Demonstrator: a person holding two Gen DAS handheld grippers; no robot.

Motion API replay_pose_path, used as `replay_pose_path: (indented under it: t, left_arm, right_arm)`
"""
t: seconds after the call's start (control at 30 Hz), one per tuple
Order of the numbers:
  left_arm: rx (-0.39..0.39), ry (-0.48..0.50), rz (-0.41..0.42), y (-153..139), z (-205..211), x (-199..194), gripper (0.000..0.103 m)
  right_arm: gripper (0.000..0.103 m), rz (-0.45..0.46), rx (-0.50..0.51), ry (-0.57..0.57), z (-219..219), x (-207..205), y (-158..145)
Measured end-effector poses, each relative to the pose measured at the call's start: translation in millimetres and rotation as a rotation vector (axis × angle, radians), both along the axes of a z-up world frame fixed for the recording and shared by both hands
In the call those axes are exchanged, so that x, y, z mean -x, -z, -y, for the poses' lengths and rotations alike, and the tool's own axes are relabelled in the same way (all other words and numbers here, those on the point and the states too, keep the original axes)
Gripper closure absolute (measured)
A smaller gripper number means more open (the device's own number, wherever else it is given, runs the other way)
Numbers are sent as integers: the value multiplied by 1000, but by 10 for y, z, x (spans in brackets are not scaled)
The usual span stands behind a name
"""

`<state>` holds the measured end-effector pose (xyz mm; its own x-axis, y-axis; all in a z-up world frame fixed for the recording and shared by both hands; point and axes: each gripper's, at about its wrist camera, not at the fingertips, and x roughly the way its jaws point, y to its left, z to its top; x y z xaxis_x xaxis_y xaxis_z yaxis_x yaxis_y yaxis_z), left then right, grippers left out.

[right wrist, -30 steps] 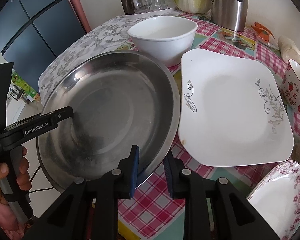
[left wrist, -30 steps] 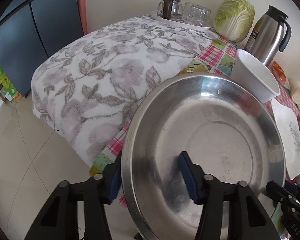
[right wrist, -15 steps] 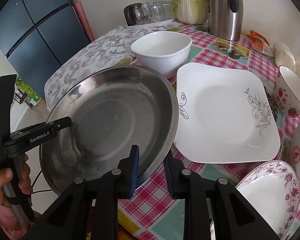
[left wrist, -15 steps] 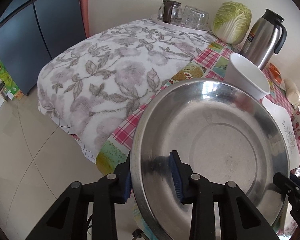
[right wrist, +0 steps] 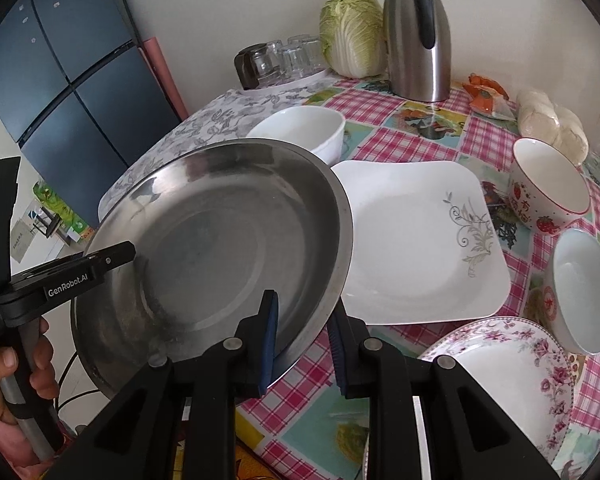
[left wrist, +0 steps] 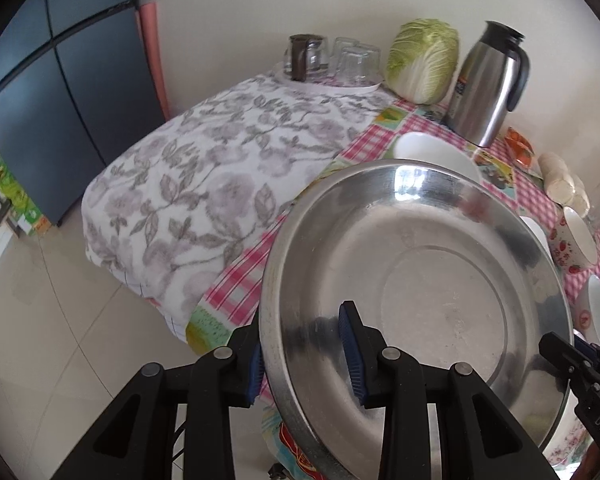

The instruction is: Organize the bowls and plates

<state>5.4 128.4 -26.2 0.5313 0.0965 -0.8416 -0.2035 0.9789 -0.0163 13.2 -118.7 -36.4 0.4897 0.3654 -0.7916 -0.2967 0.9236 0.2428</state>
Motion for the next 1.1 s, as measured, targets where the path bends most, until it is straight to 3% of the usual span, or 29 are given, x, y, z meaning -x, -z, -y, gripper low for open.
replay_pose_path:
  t: [0.37, 0.6, 0.77, 1.1]
  left_arm:
    - [-57, 100, 30, -429, 635, -206, 66]
    - [-66, 150, 18, -545, 1045, -352, 66]
    - [-81, 196, -13, -492, 1360, -486, 66]
    - [5, 185, -112, -194, 1629, -763, 66]
  right_arm:
    - [78, 67, -90, 145, 595, 66, -254]
    - [78, 93, -128, 238, 951, 118, -345]
    - [78, 101, -135, 309, 1199, 135, -363]
    - [78, 53, -113, 388, 1474, 81, -217]
